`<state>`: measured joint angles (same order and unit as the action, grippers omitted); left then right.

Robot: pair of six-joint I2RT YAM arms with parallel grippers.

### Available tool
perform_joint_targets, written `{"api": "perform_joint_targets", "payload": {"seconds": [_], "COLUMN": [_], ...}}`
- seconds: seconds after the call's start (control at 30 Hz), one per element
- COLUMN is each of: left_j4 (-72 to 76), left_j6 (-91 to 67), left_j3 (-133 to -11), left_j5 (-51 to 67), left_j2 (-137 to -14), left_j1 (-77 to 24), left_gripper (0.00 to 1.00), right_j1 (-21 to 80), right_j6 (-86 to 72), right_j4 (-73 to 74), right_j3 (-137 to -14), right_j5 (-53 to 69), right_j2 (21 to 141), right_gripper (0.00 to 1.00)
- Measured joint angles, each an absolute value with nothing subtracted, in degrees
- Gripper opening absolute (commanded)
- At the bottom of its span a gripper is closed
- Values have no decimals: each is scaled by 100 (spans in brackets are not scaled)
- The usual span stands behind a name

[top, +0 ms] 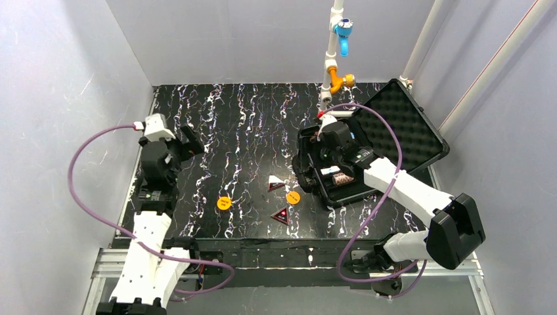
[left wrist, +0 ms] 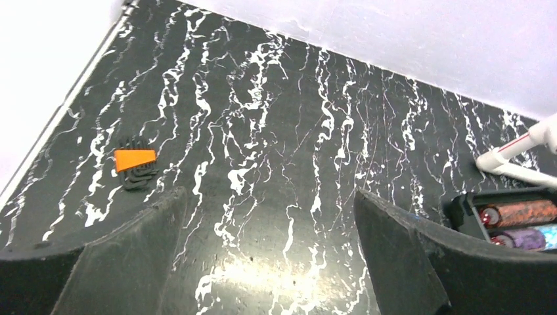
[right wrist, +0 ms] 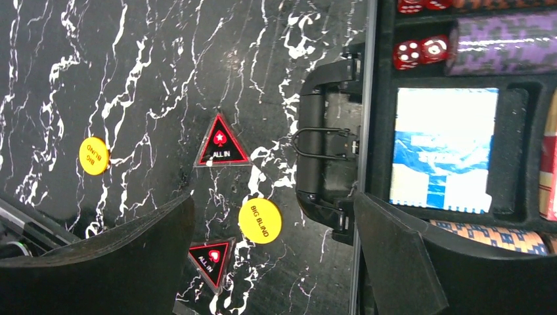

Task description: Pack up texas hold em set

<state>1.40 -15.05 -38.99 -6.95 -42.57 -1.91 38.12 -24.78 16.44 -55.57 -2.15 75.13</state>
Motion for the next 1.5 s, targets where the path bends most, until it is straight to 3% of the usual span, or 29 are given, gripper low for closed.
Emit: {"api": "perform_joint_targets", "payload": {"seconds": [0.17,0.43,0.73,1.5], "left_j4": [-2261,-3852,-4308,-4318], "left_j6": [-1668,-2054,-2260,-3650], "left_j3": [-5347,-4948,-4950,-4414], "left_j5": [-1165,-1197,-680,-717], "left_j2": [-4404,-4623,-5156,-6404], "left_j1": [-195,-193,-228,-1837], "left_gripper": [98,98,95,71], "right_j1": [4136,4594,4814,4856], "right_j6": [-2310,-2224,-2233,-2224], "right_j4": [1605,1633,1644,1673], "right_j3": [-5667,-5912,-6125,-6184], "right_j5": [-195,-338,-609,-729], "right_j2": [7724,8141,8317,8632], "right_gripper": [98,98,98,98]}}
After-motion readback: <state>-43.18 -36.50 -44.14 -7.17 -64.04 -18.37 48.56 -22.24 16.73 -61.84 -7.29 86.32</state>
